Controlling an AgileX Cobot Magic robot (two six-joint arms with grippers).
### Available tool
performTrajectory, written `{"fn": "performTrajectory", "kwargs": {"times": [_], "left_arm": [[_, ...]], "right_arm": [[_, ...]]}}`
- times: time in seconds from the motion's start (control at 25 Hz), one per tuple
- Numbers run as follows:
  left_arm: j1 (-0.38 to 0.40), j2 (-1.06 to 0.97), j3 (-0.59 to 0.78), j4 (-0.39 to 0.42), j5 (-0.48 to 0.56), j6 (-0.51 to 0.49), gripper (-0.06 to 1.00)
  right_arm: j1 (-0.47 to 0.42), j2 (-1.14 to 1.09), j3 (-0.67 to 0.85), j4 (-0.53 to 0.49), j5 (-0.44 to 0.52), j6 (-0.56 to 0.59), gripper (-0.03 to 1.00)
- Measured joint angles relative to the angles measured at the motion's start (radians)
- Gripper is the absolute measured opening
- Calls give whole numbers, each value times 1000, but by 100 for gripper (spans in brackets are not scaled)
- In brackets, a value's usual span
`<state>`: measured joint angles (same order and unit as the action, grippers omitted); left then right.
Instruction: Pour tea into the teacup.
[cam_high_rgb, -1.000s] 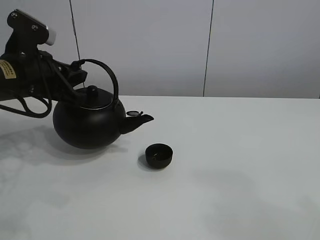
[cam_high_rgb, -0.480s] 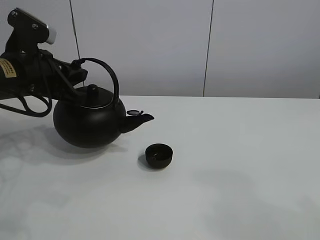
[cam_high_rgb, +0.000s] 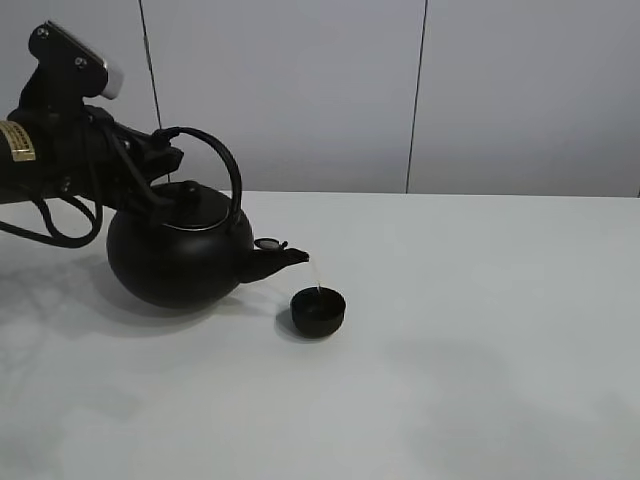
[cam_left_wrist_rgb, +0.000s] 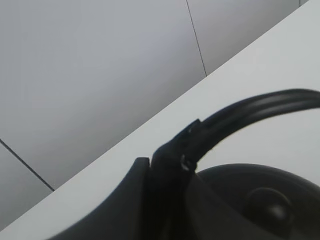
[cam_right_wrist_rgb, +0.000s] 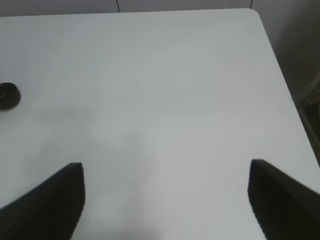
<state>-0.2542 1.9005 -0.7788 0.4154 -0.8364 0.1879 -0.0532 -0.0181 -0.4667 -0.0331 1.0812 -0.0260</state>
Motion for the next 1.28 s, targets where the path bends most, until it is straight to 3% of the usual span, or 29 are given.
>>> {"fn": "performTrajectory", "kwargs": {"times": [0.52, 0.84, 1.04, 1.28], "left_arm": [[0, 0, 0, 21, 8, 13, 10], [0, 0, 0, 5, 14, -103, 10], [0, 0, 1, -64, -1, -182, 10], [0, -1, 39, -144, -51, -188, 10]], "right_arm": [[0, 0, 0, 0, 0, 0, 61], [0, 0, 0, 0, 0, 0, 61], [0, 0, 0, 0, 0, 0, 61], [0, 0, 0, 0, 0, 0, 61]]}}
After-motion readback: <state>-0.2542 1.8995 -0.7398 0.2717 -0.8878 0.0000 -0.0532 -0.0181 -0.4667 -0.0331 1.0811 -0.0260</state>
